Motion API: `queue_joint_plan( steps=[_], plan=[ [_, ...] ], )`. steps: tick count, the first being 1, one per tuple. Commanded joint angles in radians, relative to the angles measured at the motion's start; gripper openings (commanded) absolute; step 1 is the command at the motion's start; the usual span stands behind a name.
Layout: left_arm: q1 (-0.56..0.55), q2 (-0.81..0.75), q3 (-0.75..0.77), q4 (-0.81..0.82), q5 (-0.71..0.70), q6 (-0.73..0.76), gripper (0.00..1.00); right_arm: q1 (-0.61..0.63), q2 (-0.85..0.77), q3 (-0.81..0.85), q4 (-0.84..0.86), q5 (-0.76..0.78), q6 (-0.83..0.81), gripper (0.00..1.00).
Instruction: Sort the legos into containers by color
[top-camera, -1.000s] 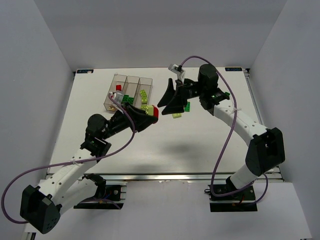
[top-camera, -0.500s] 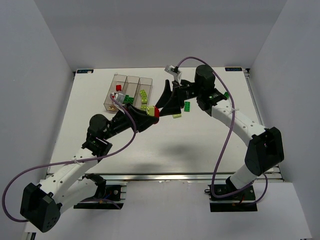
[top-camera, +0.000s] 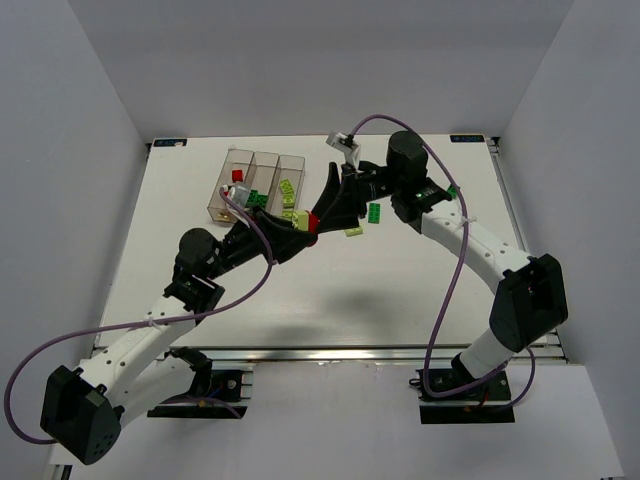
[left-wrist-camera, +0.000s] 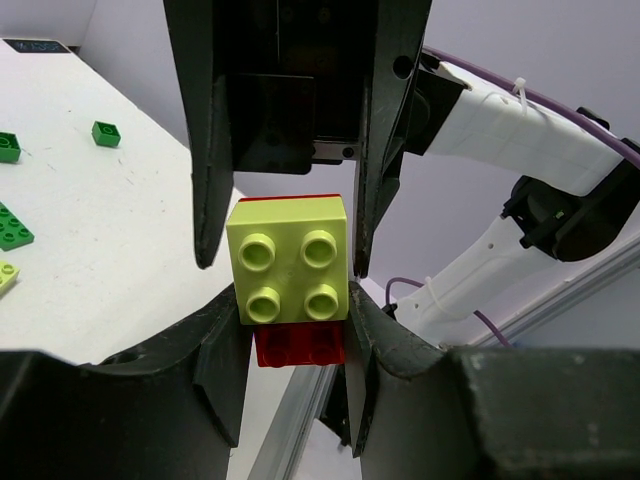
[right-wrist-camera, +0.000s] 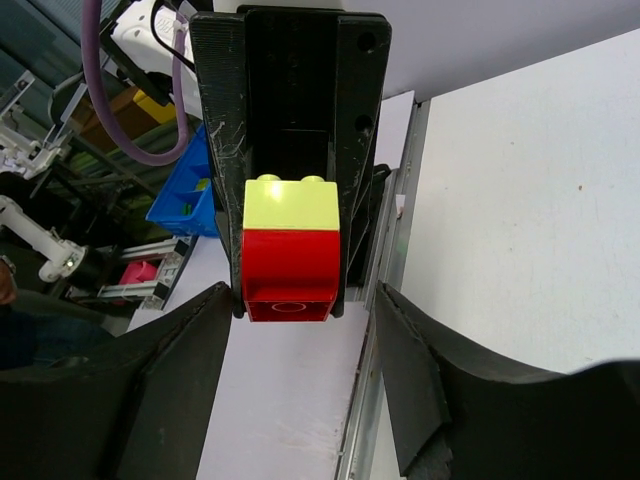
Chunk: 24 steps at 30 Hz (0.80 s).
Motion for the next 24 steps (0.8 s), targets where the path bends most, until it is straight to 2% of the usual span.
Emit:
queue_joint_plan(
  steps=[1, 6, 8, 14, 15, 17, 19, 20, 21, 23, 24],
  plan=[
    [-0.005, -0.001, -0.005, -0.005, -0.019, 0.02, 0.0, 0.009, -0.005, 0.044, 0.033, 0.002, 0.013, 0.63],
    [-0.005, 0.004, -0.005, -0.014, -0.02, 0.026, 0.0, 0.012, -0.001, 0.048, 0.031, 0.014, 0.022, 0.61],
    [-0.005, 0.005, -0.005, -0.014, -0.02, 0.028, 0.0, 0.012, -0.001, 0.05, 0.033, 0.019, 0.025, 0.58],
    [-0.005, 0.013, -0.001, -0.023, -0.022, 0.032, 0.0, 0.013, 0.002, 0.042, 0.042, 0.022, 0.031, 0.31],
    [-0.005, 0.013, 0.001, -0.025, -0.022, 0.034, 0.0, 0.012, 0.002, 0.041, 0.044, 0.021, 0.033, 0.23],
    [-0.005, 0.015, 0.004, -0.03, -0.025, 0.035, 0.0, 0.012, 0.002, 0.041, 0.048, 0.021, 0.034, 0.15],
    [-0.005, 0.01, 0.014, -0.057, -0.051, 0.043, 0.18, 0.013, 0.002, 0.038, 0.05, 0.021, 0.034, 0.06],
    [-0.005, 0.006, 0.018, -0.086, -0.065, 0.048, 0.3, 0.013, 0.001, 0.036, 0.051, 0.021, 0.034, 0.03],
    [-0.005, -0.002, 0.019, -0.096, -0.074, 0.052, 0.48, 0.013, 0.002, 0.034, 0.054, 0.019, 0.034, 0.0],
    [-0.005, -0.033, 0.016, -0.118, -0.111, 0.06, 0.63, 0.012, 0.001, 0.031, 0.057, 0.013, 0.034, 0.0],
    [-0.005, -0.047, 0.015, -0.129, -0.129, 0.063, 0.75, 0.012, 0.001, 0.03, 0.059, 0.011, 0.034, 0.0]
  ],
)
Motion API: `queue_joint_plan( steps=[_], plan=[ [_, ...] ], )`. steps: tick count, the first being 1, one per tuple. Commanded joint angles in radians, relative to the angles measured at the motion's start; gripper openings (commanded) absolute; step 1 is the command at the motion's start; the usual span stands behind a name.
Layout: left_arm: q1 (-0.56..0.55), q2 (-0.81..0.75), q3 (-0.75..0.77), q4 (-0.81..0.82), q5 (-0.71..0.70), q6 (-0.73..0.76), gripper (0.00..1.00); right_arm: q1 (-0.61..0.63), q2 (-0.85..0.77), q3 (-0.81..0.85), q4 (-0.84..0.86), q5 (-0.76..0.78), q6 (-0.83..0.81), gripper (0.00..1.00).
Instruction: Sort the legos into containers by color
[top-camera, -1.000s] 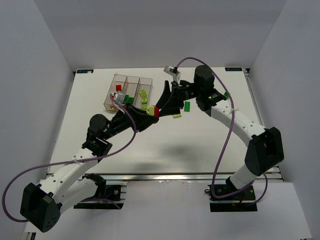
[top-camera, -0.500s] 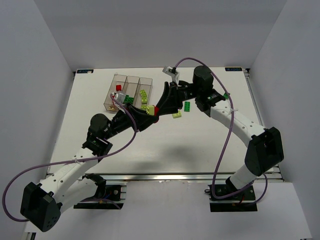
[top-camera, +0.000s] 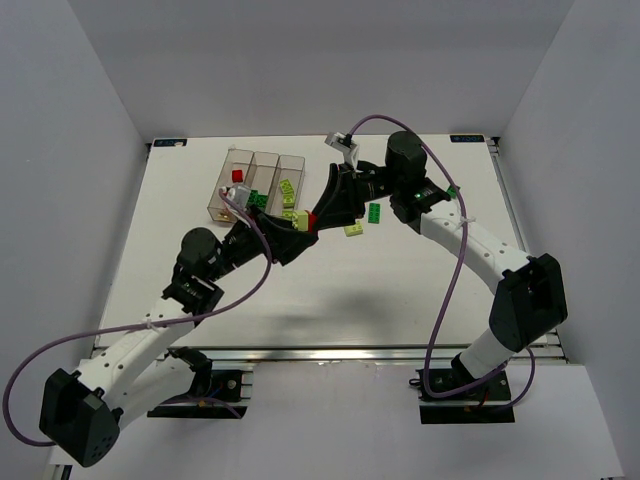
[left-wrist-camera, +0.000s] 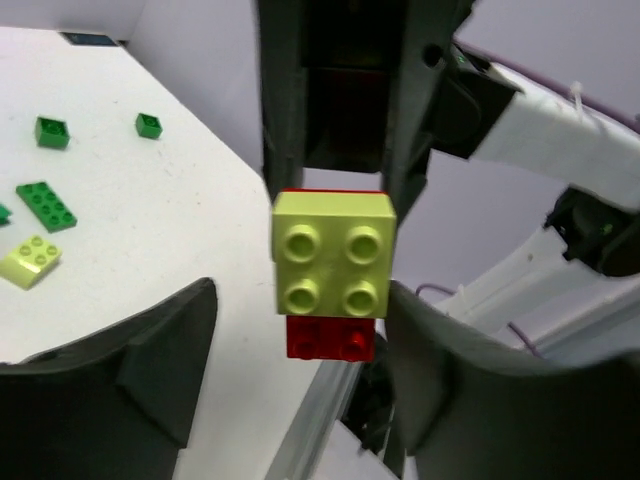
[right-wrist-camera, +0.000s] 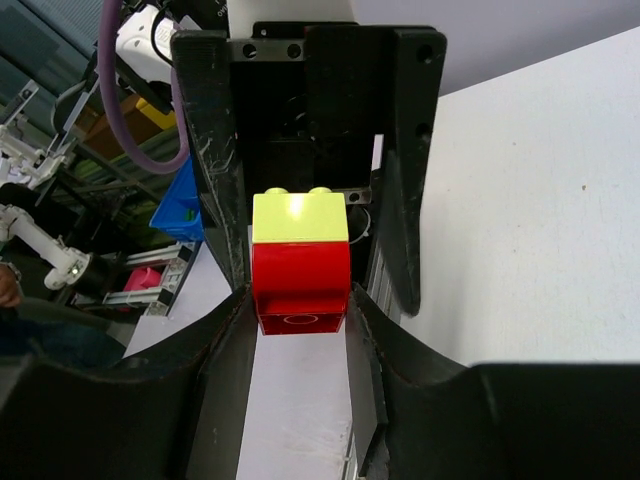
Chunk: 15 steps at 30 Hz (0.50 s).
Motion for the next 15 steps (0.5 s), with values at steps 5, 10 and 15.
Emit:
queue_joint_plan(
  steps=[5, 10, 15],
  plan=[
    [-0.001, -0.155, 0.008, -0.128, -0.182, 0.053, 0.94, 0.005, -0.003, 0.02, 0.061, -0.015, 0.003, 0.0],
    [-0.001, -0.196, 0.008, -0.152, -0.211, 0.047, 0.98, 0.005, 0.0, 0.017, 0.068, -0.018, 0.005, 0.0],
    [-0.001, -0.153, -0.009, -0.105, -0.157, -0.014, 0.97, 0.003, 0.0, 0.006, 0.116, -0.028, 0.051, 0.0]
  ],
)
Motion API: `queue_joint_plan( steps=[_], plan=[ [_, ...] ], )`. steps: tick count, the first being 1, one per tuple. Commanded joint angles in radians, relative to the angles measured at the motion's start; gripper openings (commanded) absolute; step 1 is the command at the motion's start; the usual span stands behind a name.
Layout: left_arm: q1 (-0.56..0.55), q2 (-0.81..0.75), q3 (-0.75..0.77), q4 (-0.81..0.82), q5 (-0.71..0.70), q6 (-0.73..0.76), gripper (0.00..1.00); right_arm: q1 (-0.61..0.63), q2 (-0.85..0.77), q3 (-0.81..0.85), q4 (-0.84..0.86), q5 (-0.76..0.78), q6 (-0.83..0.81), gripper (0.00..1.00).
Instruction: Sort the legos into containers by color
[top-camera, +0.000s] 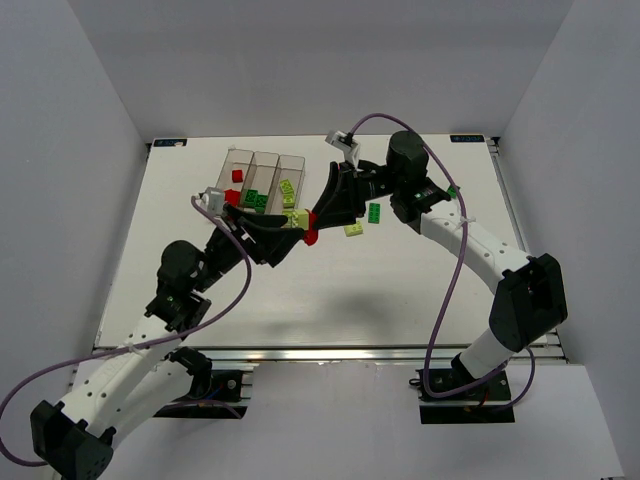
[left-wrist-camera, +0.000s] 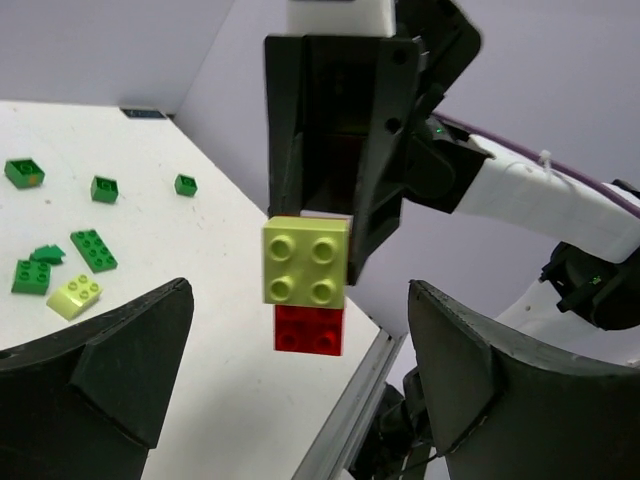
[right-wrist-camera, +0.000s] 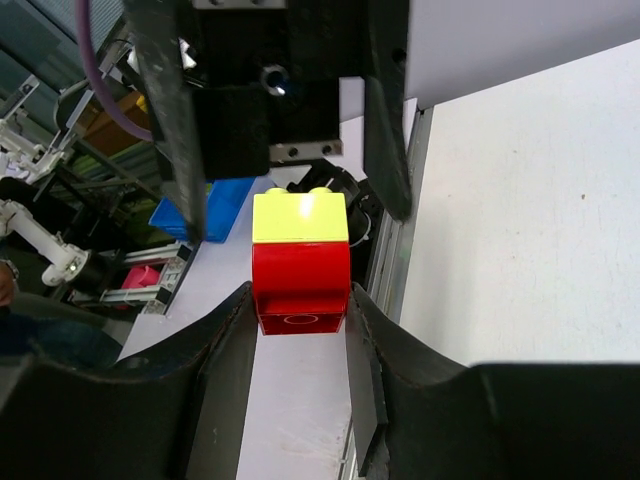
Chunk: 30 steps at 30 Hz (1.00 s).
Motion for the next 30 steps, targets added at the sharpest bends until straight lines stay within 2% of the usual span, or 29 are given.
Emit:
queue_joint_plan(
  steps=[1, 16, 23, 25, 26, 30],
  plan=[
    [-0.001, 0.037, -0.009, 0.013, 0.02, -0.041, 0.96, 0.005, -0.001, 0.005, 0.083, -0.02, 0.038, 0.0],
    [-0.001, 0.072, -0.025, 0.145, 0.04, -0.092, 0.83, 0.006, -0.004, -0.027, 0.109, -0.033, 0.053, 0.0],
    [-0.001, 0.083, -0.029, 0.16, 0.058, -0.11, 0.7, 0.006, -0.003, -0.027, 0.113, -0.034, 0.056, 0.0],
    [-0.001, 0.089, -0.032, 0.176, 0.069, -0.116, 0.64, 0.006, -0.001, -0.028, 0.113, -0.034, 0.056, 0.0],
    [-0.001, 0.092, -0.034, 0.182, 0.08, -0.119, 0.58, 0.006, -0.003, -0.028, 0.113, -0.033, 0.055, 0.0],
    [-0.001, 0.121, -0.032, 0.2, 0.103, -0.136, 0.5, 0.005, -0.003, -0.028, 0.116, -0.033, 0.056, 0.0]
  ],
)
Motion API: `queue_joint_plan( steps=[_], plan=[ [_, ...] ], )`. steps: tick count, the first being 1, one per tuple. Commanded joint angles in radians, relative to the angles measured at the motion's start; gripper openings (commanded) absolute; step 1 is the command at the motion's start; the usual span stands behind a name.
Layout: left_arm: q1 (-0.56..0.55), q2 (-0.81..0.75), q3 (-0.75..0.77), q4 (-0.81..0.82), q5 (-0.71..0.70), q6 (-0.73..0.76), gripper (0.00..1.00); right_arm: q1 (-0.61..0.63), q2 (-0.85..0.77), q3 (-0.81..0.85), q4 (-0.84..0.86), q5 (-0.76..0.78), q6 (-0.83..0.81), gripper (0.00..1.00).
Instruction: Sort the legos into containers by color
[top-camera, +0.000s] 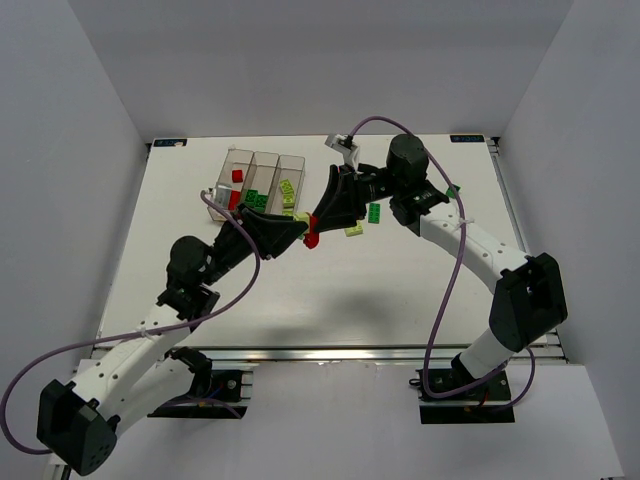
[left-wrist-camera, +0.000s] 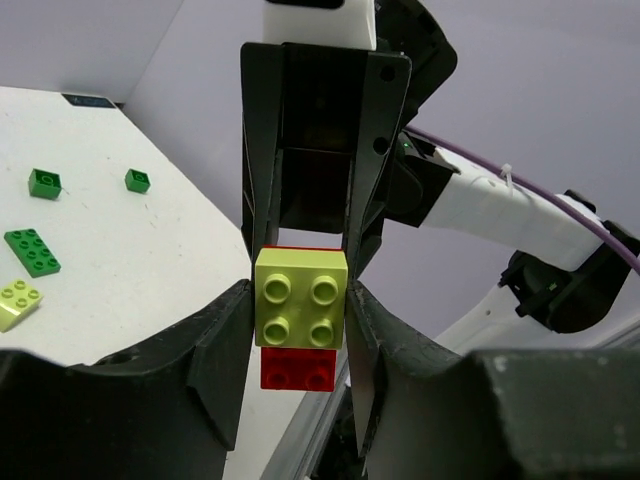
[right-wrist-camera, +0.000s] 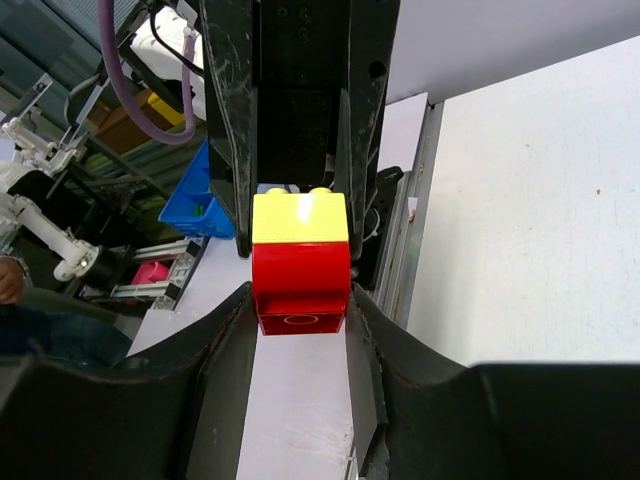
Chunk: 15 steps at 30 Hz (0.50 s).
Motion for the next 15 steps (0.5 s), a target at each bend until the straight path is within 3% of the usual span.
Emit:
queue_joint_plan(
  steps=[1, 4, 10, 12, 15],
  plan=[
    [-0.002, 0.02, -0.013, 0.037, 0.043, -0.017, 0.5, 0.004, -0.003, 0.002, 0.048, -0.014, 0.006, 0.0],
    [-0.003, 0.03, -0.01, 0.04, 0.051, -0.018, 0.49, 0.006, -0.003, 0.002, 0.048, -0.012, 0.006, 0.0],
    [-0.002, 0.03, -0.001, 0.025, 0.052, -0.009, 0.09, 0.004, -0.006, -0.007, 0.042, -0.011, 0.002, 0.0],
    [-0.002, 0.021, 0.002, 0.002, 0.041, 0.003, 0.09, 0.004, -0.009, -0.007, 0.03, -0.011, -0.015, 0.0],
    [-0.002, -0.006, 0.01, -0.033, 0.011, 0.034, 0.0, 0.004, -0.012, -0.01, 0.008, -0.011, -0.037, 0.0]
  ],
)
